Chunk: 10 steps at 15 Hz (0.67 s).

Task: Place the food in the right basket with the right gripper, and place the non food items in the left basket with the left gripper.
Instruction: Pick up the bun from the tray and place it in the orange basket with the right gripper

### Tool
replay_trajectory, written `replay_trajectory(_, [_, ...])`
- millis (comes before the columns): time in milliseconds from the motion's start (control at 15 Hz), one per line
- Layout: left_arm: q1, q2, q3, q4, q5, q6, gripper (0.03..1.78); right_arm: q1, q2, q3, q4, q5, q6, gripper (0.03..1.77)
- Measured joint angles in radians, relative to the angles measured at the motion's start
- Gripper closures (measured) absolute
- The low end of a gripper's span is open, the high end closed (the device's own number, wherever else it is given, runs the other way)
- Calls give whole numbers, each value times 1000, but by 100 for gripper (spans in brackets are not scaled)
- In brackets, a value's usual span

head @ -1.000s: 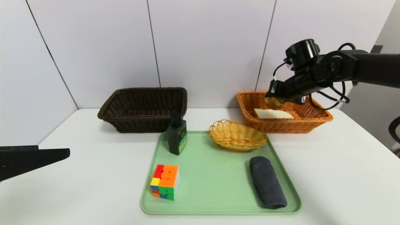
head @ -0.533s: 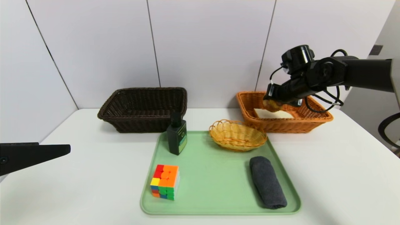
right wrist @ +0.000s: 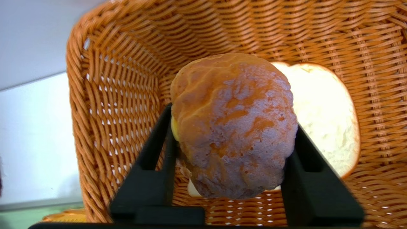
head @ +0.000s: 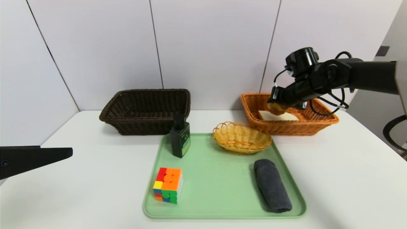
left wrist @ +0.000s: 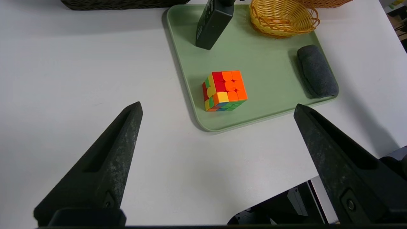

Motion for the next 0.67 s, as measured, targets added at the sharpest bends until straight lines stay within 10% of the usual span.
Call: replay_trajectory(667, [0,4,10,2,-2,-1,12,-4,7,0,-17,-3,2,29])
